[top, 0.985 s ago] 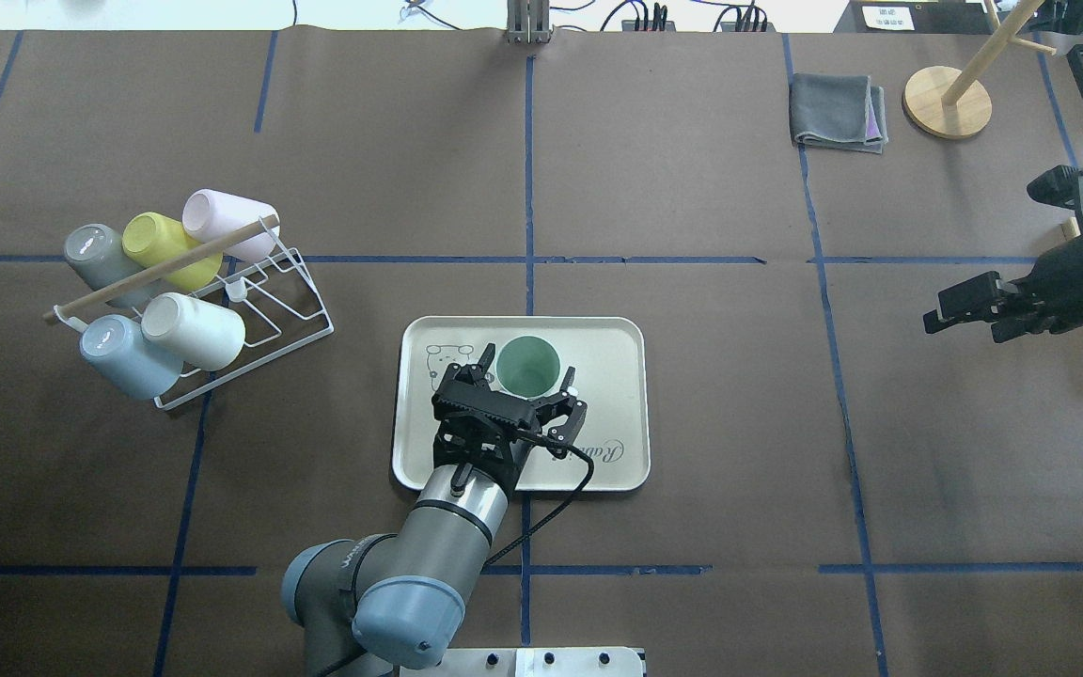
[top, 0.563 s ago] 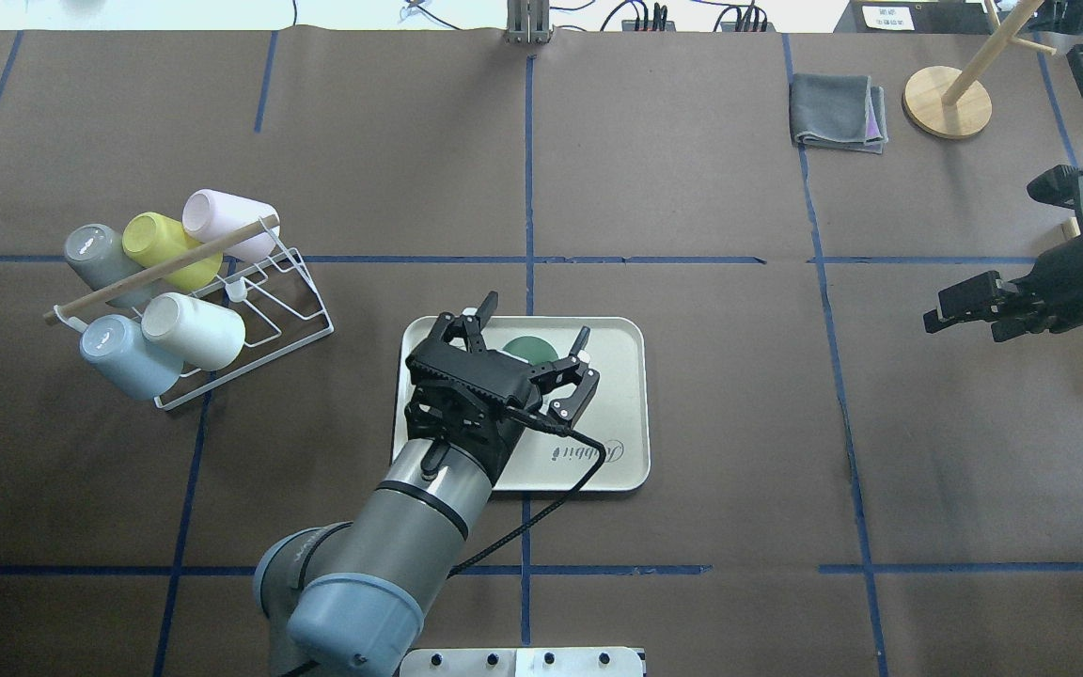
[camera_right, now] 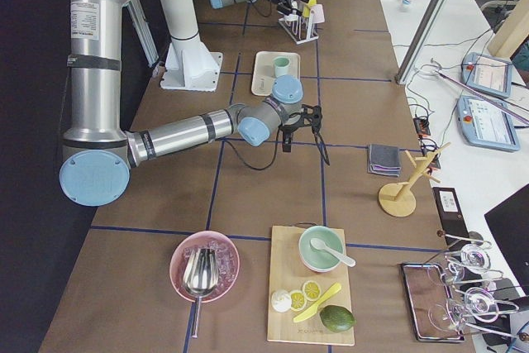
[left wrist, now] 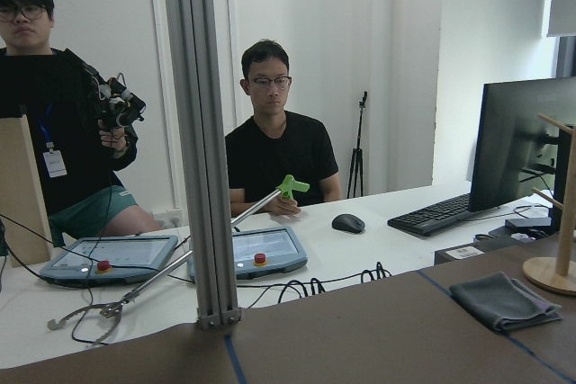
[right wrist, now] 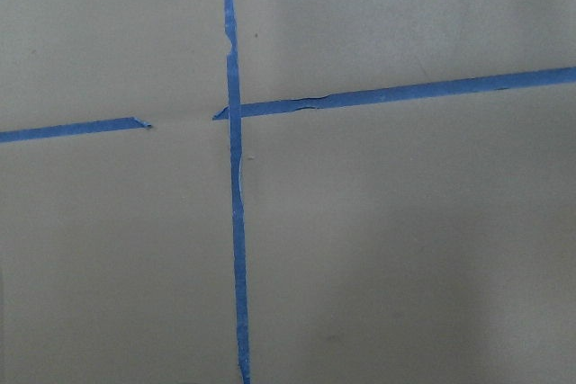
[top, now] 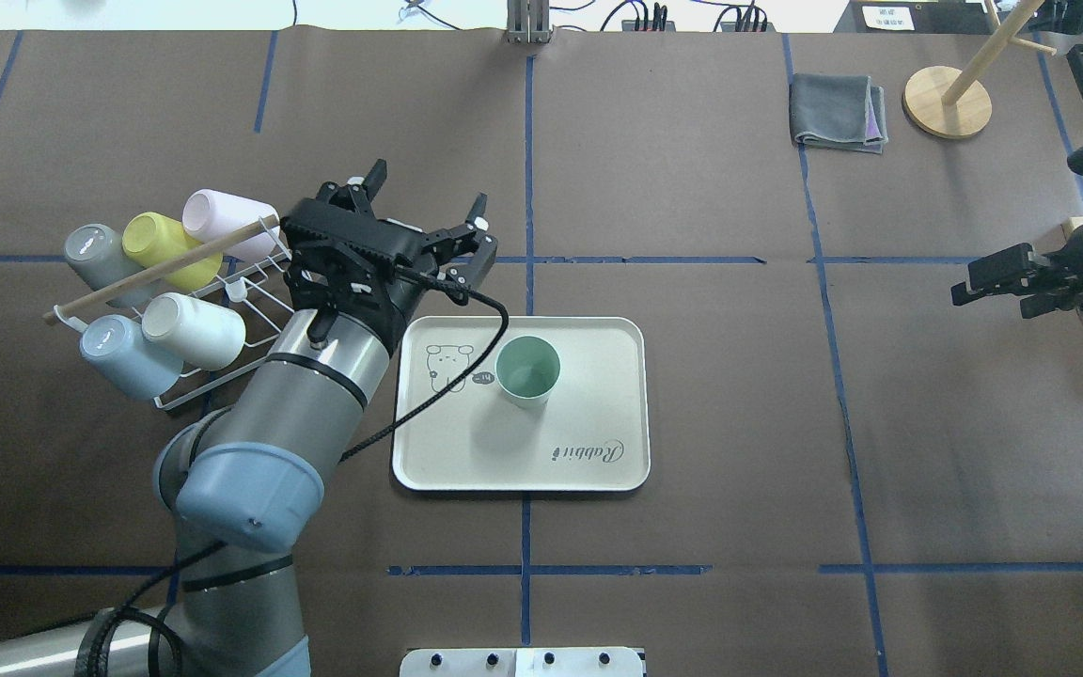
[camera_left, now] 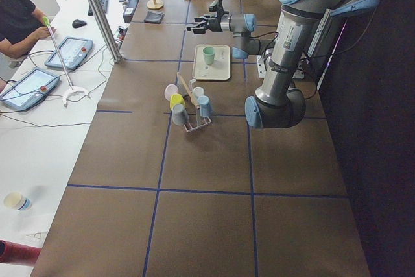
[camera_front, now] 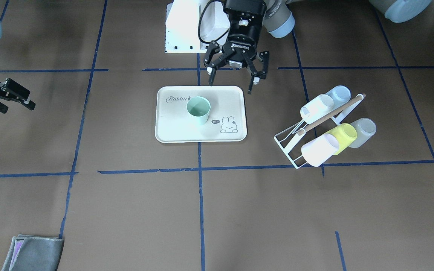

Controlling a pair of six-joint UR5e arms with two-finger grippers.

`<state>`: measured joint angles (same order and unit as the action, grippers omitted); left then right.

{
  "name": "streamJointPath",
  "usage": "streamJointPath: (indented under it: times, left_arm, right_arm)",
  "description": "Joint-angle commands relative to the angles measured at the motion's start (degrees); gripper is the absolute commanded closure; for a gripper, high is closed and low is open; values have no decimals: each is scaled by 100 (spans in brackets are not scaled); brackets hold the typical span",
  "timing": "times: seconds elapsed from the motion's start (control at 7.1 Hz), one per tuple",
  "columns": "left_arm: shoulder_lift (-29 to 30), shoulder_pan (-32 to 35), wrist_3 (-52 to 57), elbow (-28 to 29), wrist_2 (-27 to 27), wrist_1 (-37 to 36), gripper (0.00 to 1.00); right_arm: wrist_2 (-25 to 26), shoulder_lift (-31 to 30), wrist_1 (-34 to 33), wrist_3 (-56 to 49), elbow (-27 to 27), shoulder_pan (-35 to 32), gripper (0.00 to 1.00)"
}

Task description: Pick up and place green cup on tray

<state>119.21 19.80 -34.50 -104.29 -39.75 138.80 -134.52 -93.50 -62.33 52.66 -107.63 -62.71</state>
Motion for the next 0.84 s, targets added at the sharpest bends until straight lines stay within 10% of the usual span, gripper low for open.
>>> streamJointPath:
  times: [0.0, 0.7]
  left_arm:
    - [-195, 864, -22, -12, -854, -711, 0]
    - [-1548, 3474, -470, -231, -5577, -2072, 0]
  right_arm:
    - [13, -63, -16, -98, 23, -337, 0]
    - [-13, -63, -33, -553, 408, -820, 0]
